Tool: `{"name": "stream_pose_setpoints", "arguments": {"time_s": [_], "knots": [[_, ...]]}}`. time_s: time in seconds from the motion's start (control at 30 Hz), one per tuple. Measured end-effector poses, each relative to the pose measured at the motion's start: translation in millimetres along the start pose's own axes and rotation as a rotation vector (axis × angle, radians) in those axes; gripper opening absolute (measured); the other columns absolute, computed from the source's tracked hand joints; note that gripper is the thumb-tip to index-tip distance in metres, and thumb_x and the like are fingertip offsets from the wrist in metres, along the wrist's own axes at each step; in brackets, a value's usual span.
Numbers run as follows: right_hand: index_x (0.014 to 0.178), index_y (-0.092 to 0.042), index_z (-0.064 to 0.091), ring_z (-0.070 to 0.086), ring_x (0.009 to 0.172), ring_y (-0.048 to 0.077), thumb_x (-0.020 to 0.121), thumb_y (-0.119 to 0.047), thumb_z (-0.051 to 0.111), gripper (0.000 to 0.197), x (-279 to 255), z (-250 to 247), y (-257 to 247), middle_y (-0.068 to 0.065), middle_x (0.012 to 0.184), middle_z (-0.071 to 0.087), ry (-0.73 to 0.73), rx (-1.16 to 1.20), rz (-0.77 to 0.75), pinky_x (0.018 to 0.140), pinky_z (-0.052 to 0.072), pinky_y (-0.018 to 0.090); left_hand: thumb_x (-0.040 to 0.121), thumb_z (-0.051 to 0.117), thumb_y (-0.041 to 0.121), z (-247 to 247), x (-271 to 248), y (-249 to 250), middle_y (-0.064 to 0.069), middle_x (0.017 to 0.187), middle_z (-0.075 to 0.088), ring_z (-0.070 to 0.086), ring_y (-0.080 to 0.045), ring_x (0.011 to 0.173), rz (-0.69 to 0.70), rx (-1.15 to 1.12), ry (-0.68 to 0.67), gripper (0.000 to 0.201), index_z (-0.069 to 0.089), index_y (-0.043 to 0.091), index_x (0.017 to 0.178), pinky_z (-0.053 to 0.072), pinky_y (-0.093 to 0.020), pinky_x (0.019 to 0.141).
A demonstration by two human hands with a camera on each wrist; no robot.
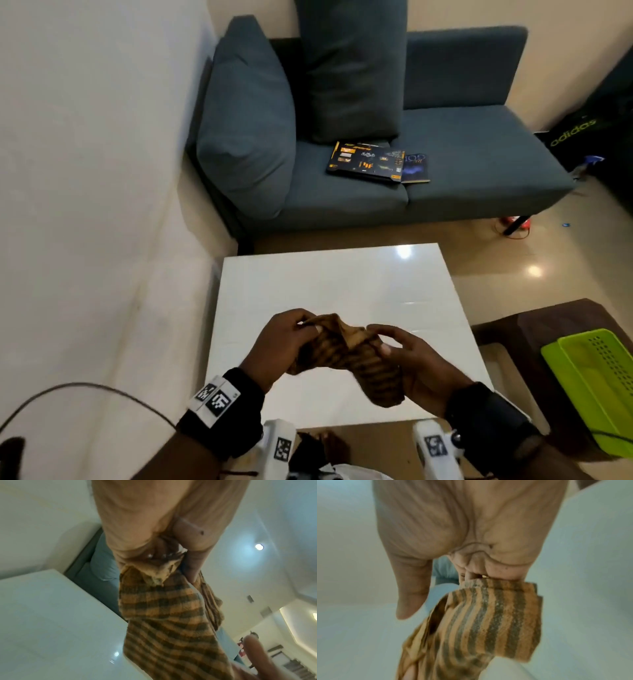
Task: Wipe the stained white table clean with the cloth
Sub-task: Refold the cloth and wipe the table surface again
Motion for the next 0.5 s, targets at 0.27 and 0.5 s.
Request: {"name": "stream_pose_setpoints", "arguments": {"time_s": [0.27,0.5], "knots": [[0.133,-0.014,0.064,0.065,0.112,0.042,0.072,-0.017,0.087,0.065,-4.1,-14.0,-27.7,0.025,0.118,0.07,0.027,-0.2,0.119,0.092,0.054,0.05,0.101,0.056,0.025,7.1,5.8,12.3,-0.007,0.07,0.064,0.062,-0.019,0.069,-0.089,-0.1,-0.05,0.037,0.065,-0.006,0.083,0.052,-0.034,0.068],[0.143,-0.012,0.056,0.058,0.123,0.045,0.065,-0.046,0.092,0.092,8.0,-20.4,-14.4,0.029,0.138,0.058,0.061,0.495,-0.172,0.102,0.048,0.053,0.103,0.051,0.019,-1.8,1.8,39.4,-0.02,0.11,0.075,0.072,-0.032,0.104,-0.003,-0.468,-0.068,0.025,0.07,0.007,0.114,0.055,-0.049,0.09]]}}
Point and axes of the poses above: each hand's wrist, its own x-axis towards the middle knuckle, its own z-axis out of the palm, y = z × x, the point moved 3 cm from there along x, towards the middle knuckle
